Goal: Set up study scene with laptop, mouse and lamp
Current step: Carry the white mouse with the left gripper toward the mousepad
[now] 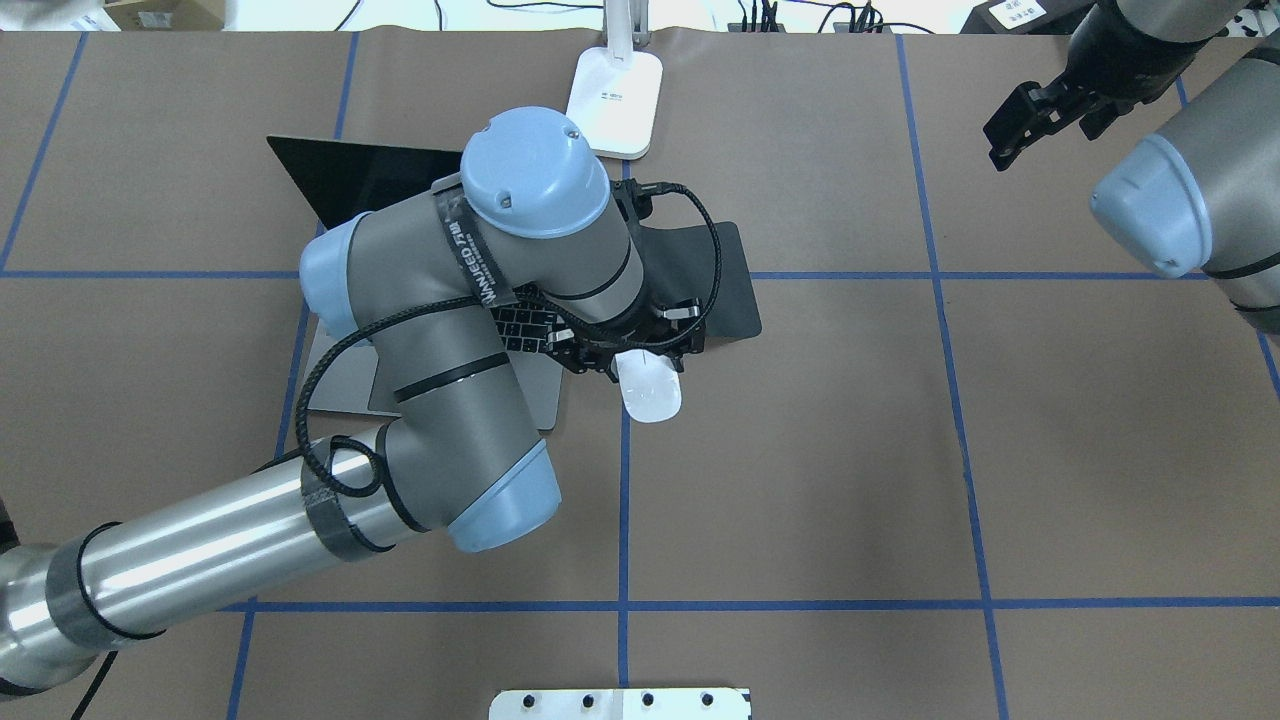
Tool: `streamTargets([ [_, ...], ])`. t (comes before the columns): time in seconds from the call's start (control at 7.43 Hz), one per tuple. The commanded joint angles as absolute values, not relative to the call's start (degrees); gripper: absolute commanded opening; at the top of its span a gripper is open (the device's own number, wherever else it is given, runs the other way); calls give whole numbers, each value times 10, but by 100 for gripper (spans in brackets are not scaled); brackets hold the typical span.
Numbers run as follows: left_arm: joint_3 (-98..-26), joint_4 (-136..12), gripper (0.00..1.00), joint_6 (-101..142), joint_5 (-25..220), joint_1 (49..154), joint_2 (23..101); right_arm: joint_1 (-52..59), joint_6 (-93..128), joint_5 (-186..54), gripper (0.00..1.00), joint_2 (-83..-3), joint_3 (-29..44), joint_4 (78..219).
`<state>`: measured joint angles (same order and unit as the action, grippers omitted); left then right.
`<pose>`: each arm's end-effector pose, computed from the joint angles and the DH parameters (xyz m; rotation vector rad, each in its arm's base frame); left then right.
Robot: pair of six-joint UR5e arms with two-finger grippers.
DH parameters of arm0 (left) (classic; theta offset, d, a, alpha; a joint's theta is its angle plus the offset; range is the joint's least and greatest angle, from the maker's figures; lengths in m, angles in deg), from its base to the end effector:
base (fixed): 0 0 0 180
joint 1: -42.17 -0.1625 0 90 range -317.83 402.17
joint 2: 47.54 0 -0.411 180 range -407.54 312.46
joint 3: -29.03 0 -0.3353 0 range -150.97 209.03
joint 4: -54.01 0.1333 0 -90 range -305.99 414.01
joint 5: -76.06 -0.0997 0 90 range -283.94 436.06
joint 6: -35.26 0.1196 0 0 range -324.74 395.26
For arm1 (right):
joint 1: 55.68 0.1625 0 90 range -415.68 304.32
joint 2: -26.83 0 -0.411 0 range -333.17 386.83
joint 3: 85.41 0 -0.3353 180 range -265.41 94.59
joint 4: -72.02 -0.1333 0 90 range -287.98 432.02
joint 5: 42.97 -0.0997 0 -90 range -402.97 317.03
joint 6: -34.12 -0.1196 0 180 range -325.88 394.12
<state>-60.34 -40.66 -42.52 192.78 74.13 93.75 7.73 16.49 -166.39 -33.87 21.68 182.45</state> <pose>0.5330 -0.4263 0.1390 -0.0413 1.0374 -0.0879 -0.1929 -0.5361 0.3243 0.1925 -0.6986 -0.2816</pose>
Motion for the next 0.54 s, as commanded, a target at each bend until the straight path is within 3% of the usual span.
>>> streamTargets([
  [0.0,-499,-524,62,-466,1881,752,968,80,165,-1664,100,-339,216,1824],
  [0.13,-454,-548,62,-467,1879,756,990,80,165,-1664,100,-339,217,1824],
  [0.4,-443,-561,62,-461,1868,767,992,80,165,-1664,100,-338,217,1824],
])
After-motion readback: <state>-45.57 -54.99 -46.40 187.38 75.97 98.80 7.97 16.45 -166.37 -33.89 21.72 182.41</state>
